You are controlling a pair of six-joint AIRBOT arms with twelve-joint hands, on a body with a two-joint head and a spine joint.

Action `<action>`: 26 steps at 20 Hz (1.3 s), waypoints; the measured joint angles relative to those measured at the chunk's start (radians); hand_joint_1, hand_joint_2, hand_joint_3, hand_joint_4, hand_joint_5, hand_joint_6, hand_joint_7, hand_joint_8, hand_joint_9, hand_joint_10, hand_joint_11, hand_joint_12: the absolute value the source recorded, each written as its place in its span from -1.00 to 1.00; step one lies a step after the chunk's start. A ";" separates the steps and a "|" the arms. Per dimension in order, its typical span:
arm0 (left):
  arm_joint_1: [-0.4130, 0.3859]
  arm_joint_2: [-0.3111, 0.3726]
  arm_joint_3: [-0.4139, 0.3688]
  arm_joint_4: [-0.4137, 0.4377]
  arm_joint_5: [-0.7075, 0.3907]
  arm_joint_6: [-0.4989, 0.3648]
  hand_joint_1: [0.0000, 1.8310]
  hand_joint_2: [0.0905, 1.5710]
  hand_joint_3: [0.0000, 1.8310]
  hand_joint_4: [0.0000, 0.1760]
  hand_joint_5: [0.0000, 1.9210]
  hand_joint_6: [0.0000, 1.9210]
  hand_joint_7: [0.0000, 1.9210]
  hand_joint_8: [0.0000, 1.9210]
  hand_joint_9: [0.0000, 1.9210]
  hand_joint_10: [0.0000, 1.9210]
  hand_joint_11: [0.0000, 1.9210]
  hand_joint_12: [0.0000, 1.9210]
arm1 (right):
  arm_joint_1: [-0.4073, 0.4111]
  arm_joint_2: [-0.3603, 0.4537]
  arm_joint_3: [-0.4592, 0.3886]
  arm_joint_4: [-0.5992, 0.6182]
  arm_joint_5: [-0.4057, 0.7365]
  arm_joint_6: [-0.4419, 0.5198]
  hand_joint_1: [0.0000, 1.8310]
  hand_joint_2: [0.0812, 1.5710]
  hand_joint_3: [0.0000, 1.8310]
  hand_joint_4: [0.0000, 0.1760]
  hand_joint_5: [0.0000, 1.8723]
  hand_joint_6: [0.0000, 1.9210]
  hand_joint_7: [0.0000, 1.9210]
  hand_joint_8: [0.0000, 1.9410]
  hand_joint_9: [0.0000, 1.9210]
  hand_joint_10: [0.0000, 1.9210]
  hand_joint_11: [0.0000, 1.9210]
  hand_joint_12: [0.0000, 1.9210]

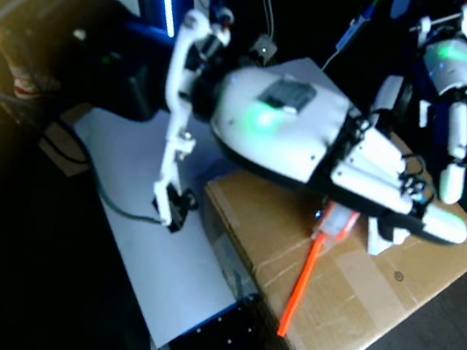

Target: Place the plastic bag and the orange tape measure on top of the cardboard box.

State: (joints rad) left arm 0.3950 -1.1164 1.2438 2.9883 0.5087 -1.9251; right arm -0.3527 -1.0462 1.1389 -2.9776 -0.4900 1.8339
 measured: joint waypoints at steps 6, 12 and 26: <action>-0.007 0.079 -0.087 0.001 0.106 0.003 -0.08 0.20 -1.00 -0.99 -0.64 -0.99 -0.76 -0.98 -0.76 -0.97 -1.00 0.31 | 0.000 0.091 -0.078 0.000 -0.099 0.000 -0.24 0.08 -0.99 -1.00 -0.81 -0.94 -0.75 -0.98 -1.00 -0.43 -1.00 0.07; -0.001 0.235 -0.222 0.000 0.362 0.007 -0.06 0.18 -1.00 -1.00 -0.52 -0.97 -0.57 -0.99 -0.84 -0.40 -1.00 0.70 | -0.017 0.242 -0.210 0.000 -0.340 0.000 -0.28 0.15 -0.99 -1.00 -1.00 -0.57 -0.75 -0.92 -1.00 -0.16 -1.00 0.78; 0.384 0.395 -0.373 -0.022 1.040 -0.134 -0.26 0.54 -1.00 -1.00 -0.71 -0.76 -0.67 -1.00 -0.72 -0.74 -1.00 0.15 | -0.370 0.380 -0.356 0.000 -0.995 0.190 -0.55 0.67 -1.00 -1.00 -0.98 -0.13 -0.75 -0.79 -0.94 -0.32 -1.00 0.12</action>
State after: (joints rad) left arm 0.7788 -0.7216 0.8711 2.9665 1.5486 -2.0586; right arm -0.7231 -0.6666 0.7830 -2.9776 -1.4845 2.0235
